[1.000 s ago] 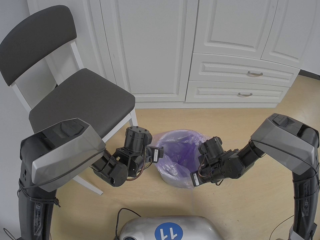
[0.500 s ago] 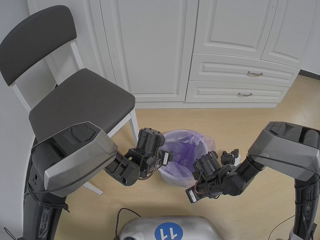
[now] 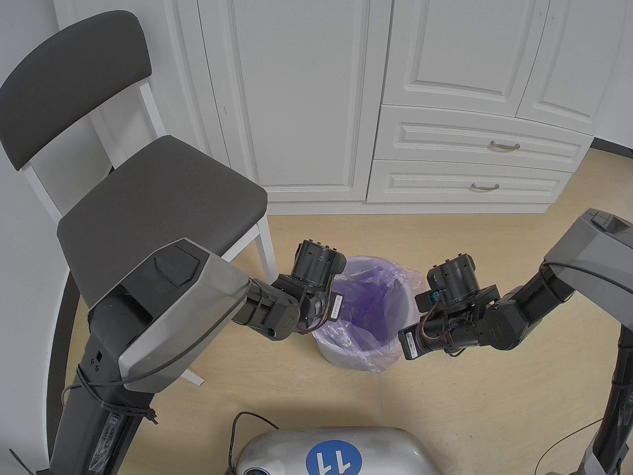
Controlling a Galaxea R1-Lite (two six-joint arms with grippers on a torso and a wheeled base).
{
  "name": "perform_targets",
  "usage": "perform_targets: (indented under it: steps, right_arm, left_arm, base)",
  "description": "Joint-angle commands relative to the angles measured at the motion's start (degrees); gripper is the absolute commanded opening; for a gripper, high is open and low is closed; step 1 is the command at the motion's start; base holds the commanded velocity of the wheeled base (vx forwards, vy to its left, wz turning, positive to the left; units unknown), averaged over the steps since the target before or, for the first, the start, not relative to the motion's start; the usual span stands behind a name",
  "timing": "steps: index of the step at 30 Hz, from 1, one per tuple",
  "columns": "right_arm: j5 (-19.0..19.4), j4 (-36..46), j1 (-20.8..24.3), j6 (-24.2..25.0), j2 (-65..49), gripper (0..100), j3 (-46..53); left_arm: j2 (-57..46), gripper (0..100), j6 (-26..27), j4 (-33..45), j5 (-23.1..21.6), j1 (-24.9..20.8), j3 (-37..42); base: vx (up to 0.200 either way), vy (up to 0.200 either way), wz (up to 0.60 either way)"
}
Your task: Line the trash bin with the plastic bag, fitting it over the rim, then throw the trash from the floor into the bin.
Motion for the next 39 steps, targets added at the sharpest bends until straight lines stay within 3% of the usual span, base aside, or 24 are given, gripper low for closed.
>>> perform_targets:
  steps: [1, 9, 14, 18, 21, 26, 39]
  right_arm:
    - [0.2, 0.0, -1.4, -0.2, -2.0, 0, -0.2]
    - [0.2, -0.1, -2.6, -1.3, -1.6, 0, -0.5]
    - [0.2, -0.1, -3.7, -1.3, 0.7, 0, -2.2]
    - [0.2, -0.1, -4.4, -0.8, 3.3, 0, -4.4]
    - [0.2, -0.2, -4.9, -0.6, 4.3, 0, -5.3]
    - [0.2, -0.1, -5.6, -0.6, 5.0, 0, -6.1]
    - [-0.4, -0.1, -12.7, -1.0, 12.7, 0, -13.8]
  left_arm:
    - [2.4, 0, 0.0, 2.9, 2.6, -0.1, -2.8]
    - [1.6, 0, 0.0, 4.1, 3.3, 0.0, 0.6]
    - [-3.5, 0, 0.0, 2.8, 2.9, 0.0, 11.4]
    - [-4.3, 0, 0.1, 1.9, 1.9, 0.4, 15.4]
    - [-4.2, 0, 0.0, 2.0, -1.8, 1.0, 15.3]
    - [-3.8, 0, 0.0, 2.0, -3.2, 1.4, 14.8]
    - [5.7, 0, 1.3, 6.8, -10.5, 8.6, 2.7]
  base:
    - [0.0, 0.0, 0.0]
    - [0.0, 0.0, 0.0]
    - [0.0, 0.0, 0.0]
    - [0.0, 0.0, 0.0]
    - [0.0, 0.0, 0.0]
    - [0.0, 0.0, 0.0]
    - [0.0, 0.0, 0.0]
